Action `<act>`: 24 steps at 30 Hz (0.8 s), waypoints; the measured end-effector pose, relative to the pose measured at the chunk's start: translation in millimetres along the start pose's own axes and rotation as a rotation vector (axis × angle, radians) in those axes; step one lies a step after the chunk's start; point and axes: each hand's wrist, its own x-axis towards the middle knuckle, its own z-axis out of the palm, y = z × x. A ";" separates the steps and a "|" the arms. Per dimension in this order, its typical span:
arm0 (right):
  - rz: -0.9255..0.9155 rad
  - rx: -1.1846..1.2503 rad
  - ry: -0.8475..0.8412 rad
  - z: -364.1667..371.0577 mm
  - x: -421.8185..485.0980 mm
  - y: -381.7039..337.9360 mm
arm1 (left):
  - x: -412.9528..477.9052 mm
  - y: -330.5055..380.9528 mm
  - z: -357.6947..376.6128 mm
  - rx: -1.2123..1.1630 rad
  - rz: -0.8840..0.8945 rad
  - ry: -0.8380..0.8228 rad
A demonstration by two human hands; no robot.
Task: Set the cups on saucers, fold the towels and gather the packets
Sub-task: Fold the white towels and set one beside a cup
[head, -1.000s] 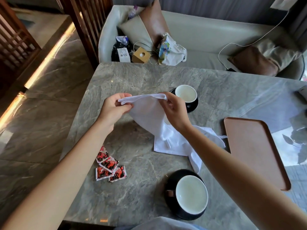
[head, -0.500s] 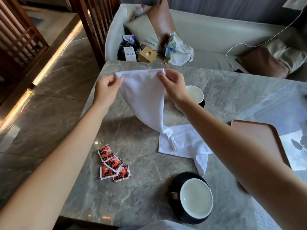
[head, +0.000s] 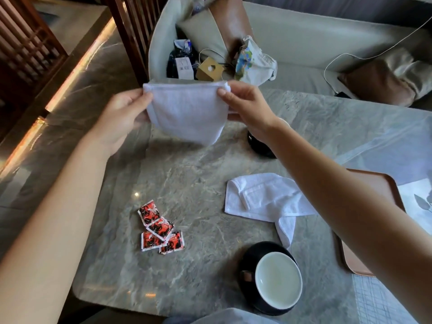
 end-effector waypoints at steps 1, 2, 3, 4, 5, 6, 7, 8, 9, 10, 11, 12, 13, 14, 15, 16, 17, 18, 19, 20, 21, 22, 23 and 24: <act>0.053 -0.007 -0.049 -0.3 -6.7 8.2 | -7.1 -11.1 -1.3 -0.015 -0.068 -0.016; 0.117 -0.006 -0.099 -0.7 -14.1 18.0 | -15.1 -23.8 -1.9 -0.039 -0.145 -0.033; 0.192 0.006 -0.146 -1.1 -22.6 28.6 | -23.3 -37.1 -1.2 -0.066 -0.227 -0.050; 0.276 0.020 -0.191 -1.7 -31.8 39.8 | -32.3 -51.0 0.1 -0.088 -0.311 -0.064; 0.362 0.039 -0.232 -2.5 -41.6 51.4 | -41.6 -64.6 2.3 -0.105 -0.392 -0.073; 0.444 0.064 -0.272 -2.9 -52.3 63.7 | -51.4 -78.1 5.7 -0.122 -0.470 -0.081; 0.519 0.091 -0.307 -3.0 -63.5 75.5 | -61.5 -90.3 9.2 -0.138 -0.540 -0.090; 0.589 0.116 -0.333 -2.4 -74.7 86.5 | -71.2 -101.6 12.7 -0.147 -0.603 -0.101; 0.657 0.140 -0.347 -1.6 -85.1 96.8 | -80.3 -112.6 15.9 -0.146 -0.659 -0.117; 0.720 0.162 -0.351 -0.5 -94.6 106.2 | -88.3 -122.3 18.8 -0.137 -0.705 -0.139; 0.776 0.182 -0.346 -0.1 -103.1 114.7 | -95.4 -130.1 21.9 -0.129 -0.745 -0.165; 0.821 0.199 -0.332 0.0 -110.7 122.6 | -101.6 -136.9 25.2 -0.132 -0.779 -0.182; 0.853 0.210 -0.312 -0.5 -116.8 129.4 | -106.3 -142.3 29.0 -0.144 -0.809 -0.187; 0.875 0.217 -0.287 -0.8 -121.0 135.1 | -109.2 -146.5 32.4 -0.153 -0.830 -0.181; 0.889 0.218 -0.260 -0.8 -123.4 139.1 | -110.4 -148.6 36.0 -0.156 -0.844 -0.169; 0.894 0.220 -0.229 -0.1 -124.2 141.7 | -109.1 -149.6 39.8 -0.145 -0.848 -0.153; 0.887 0.221 -0.193 1.0 -122.9 143.7 | -105.3 -150.0 42.3 -0.117 -0.843 -0.133; 0.870 0.219 -0.150 2.8 -119.8 144.8 | -99.3 -150.3 44.7 -0.075 -0.823 -0.108; 0.846 0.201 -0.101 4.9 -115.1 145.7 | -91.9 -149.6 47.3 -0.036 -0.799 -0.072; 0.820 0.166 -0.049 7.3 -109.1 146.4 | -83.4 -149.5 50.2 0.000 -0.773 -0.033; 0.795 0.118 0.009 10.3 -102.1 147.5 | -74.5 -149.6 53.6 0.029 -0.749 0.006; 0.773 0.075 0.068 13.8 -95.0 148.7 | -65.5 -151.2 57.4 0.053 -0.727 0.046; 0.761 0.047 0.129 17.2 -87.9 150.7 | -57.3 -153.5 61.4 0.067 -0.712 0.088; 0.761 0.035 0.191 20.8 -81.4 153.7 | -49.9 -157.1 65.3 0.072 -0.701 0.127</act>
